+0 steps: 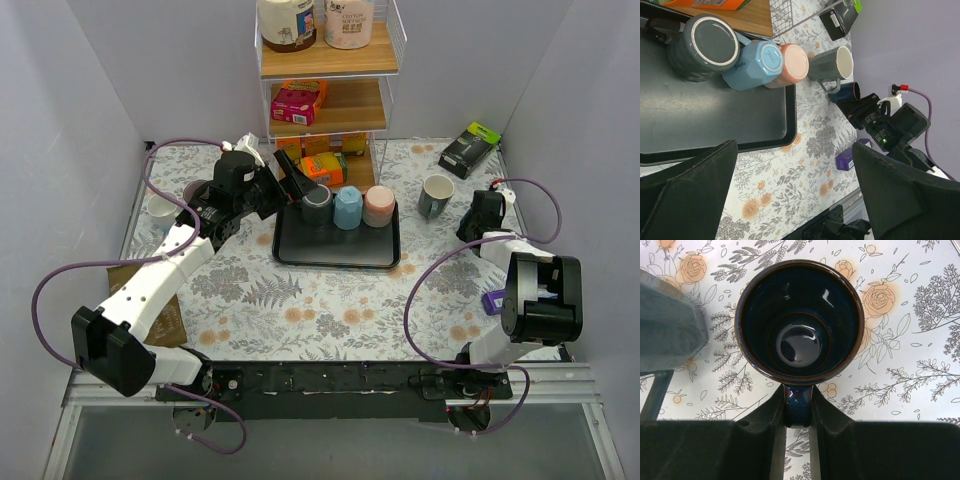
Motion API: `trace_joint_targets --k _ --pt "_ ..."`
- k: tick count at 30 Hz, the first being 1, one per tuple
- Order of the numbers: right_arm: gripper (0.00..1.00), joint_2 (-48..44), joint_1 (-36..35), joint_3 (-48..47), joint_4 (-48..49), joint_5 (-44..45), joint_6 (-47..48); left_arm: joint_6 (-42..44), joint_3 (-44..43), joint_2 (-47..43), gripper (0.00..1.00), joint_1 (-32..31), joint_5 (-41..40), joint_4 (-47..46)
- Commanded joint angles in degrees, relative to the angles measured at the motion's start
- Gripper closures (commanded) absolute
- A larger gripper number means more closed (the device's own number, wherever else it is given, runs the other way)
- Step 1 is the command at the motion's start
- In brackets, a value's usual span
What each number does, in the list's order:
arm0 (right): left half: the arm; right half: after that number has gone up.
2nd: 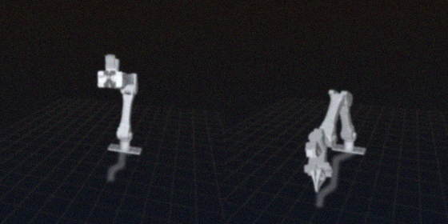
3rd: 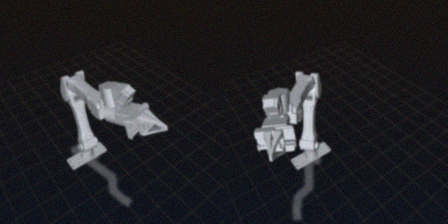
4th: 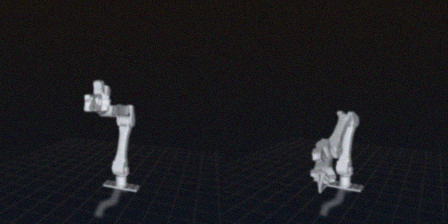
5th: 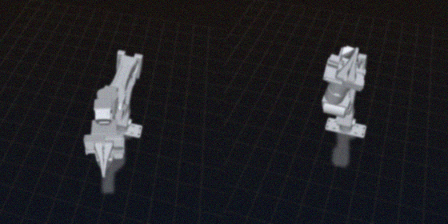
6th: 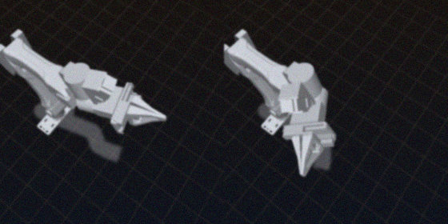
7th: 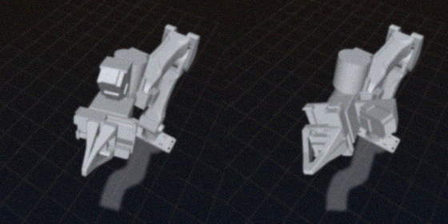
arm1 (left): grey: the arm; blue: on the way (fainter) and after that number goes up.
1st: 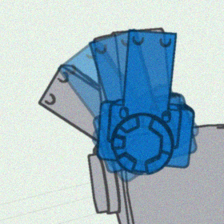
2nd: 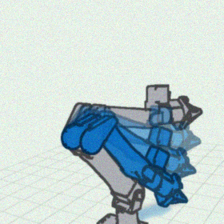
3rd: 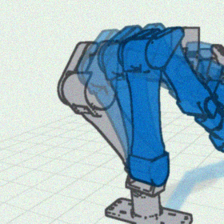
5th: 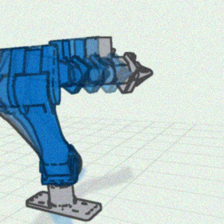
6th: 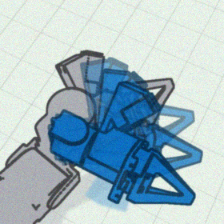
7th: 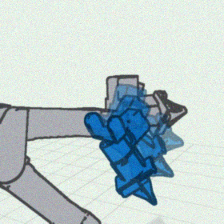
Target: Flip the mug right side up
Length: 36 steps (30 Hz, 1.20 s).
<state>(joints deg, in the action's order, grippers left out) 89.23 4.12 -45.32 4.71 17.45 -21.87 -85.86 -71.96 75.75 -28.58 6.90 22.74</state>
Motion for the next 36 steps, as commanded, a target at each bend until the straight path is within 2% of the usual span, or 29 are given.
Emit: trace_joint_targets --k 1,4,7,8,11,20,21,27,32,36 --pt "0.99 0.3 0.2 -3.3 5.0 0.8 1.7 1.0 -1.8 0.3 0.02 0.5 0.7 0.9" --pt "0.97 1.2 0.3 -3.0 5.3 0.6 2.6 1.0 -1.9 0.5 0.02 0.7 0.8 0.9" --pt "0.89 2.1 0.3 -3.3 5.7 0.2 3.6 1.1 -1.9 0.7 0.02 0.8 1.1 0.8" --pt "0.81 2.3 0.2 -3.3 5.8 0.0 3.8 1.2 -1.9 0.9 0.02 1.0 1.2 1.0" --pt "0.71 2.8 0.2 -3.4 6.2 -0.5 4.0 1.4 -2.2 1.1 0.02 1.2 1.2 1.3" --pt "0.5 1.8 0.2 -3.8 4.9 -2.3 3.6 2.0 -2.4 1.3 0.02 1.4 0.7 1.8" --pt "0.41 0.9 0.2 -4.2 4.3 -2.2 3.2 2.0 -2.4 1.4 0.02 1.3 0.7 1.9" --pt "0.35 -5.5 0.2 -7.8 -7.3 -1.7 1.2 3.5 -2.9 1.2 0.02 1.9 -1.1 2.7" --pt "0.32 -10.2 0.2 -11.9 -28.0 -1.8 -4.2 5.1 -3.4 2.6 0.02 2.6 -1.4 4.2" --pt "0.32 -17.9 0.2 -10.3 -29.9 -7.3 -5.6 8.1 -2.7 4.3 0.02 2.8 -2.8 4.0"
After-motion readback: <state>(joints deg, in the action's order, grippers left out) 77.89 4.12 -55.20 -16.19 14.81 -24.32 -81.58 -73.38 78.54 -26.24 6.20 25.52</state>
